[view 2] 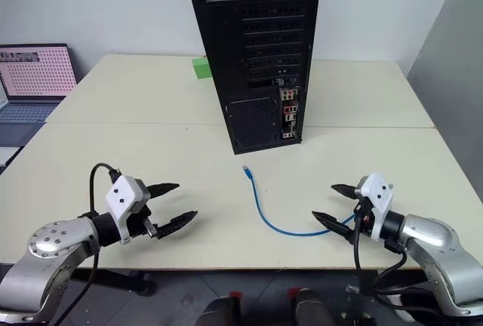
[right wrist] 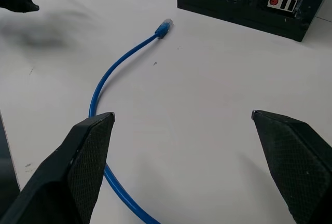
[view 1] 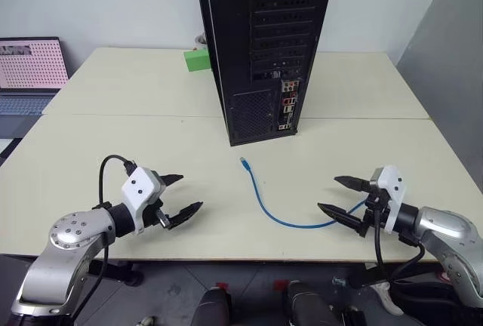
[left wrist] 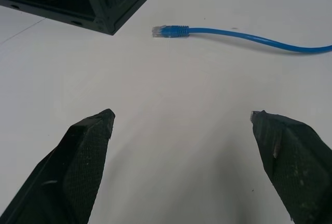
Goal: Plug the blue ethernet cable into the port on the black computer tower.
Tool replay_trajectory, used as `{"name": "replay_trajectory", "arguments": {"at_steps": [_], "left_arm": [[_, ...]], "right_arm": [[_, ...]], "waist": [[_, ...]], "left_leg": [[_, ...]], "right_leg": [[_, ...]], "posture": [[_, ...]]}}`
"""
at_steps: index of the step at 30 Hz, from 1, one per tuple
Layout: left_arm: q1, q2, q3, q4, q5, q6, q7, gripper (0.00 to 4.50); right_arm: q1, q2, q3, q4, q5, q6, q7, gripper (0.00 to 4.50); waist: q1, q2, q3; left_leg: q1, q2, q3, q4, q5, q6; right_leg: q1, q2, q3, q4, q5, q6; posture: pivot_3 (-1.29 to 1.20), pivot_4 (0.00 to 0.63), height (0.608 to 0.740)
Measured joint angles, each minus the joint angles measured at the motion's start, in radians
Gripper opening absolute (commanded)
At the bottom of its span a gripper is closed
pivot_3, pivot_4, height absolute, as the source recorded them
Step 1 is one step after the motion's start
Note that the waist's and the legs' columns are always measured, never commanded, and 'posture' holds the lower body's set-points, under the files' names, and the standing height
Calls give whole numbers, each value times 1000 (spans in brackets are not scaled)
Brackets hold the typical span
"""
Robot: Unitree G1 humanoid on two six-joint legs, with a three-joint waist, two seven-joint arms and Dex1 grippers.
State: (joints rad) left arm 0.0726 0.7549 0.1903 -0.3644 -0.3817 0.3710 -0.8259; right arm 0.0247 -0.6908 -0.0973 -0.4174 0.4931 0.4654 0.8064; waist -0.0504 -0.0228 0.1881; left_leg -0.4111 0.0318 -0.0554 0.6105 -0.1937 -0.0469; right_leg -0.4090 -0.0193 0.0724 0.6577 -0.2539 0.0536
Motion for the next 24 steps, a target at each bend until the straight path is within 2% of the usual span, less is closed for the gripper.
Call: {"name": "replay_trajectory", "arguments": {"at_steps": [15, 18, 24], "left_arm": [[8, 0, -18, -19, 11, -11, -15, 4475], [8, -4, -33, -19, 13, -11, -15, 4475], [-30, -15, -56, 6, 37, -25, -10, 4475]], "right_arm": [[-41, 18, 30, -5, -2, 17, -16, 4500], [-95, 52, 80, -11, -5, 33, -42, 4500], [-266, 196, 224, 64, -101, 68, -146, 4500]], "waist": [[-1, 0, 0], [-1, 0, 0], [-3, -1, 0]], "left_leg": [[0, 0, 0, 0, 0, 0], [0, 0, 0, 0, 0, 0], [0, 0, 0, 0, 0, 0]], "right_leg": [[0, 0, 0, 0, 0, 0], [0, 0, 0, 0, 0, 0], [0, 0, 0, 1, 0, 0]], "posture": [[0, 150, 740], [0, 150, 740], [0, 150, 740]]}}
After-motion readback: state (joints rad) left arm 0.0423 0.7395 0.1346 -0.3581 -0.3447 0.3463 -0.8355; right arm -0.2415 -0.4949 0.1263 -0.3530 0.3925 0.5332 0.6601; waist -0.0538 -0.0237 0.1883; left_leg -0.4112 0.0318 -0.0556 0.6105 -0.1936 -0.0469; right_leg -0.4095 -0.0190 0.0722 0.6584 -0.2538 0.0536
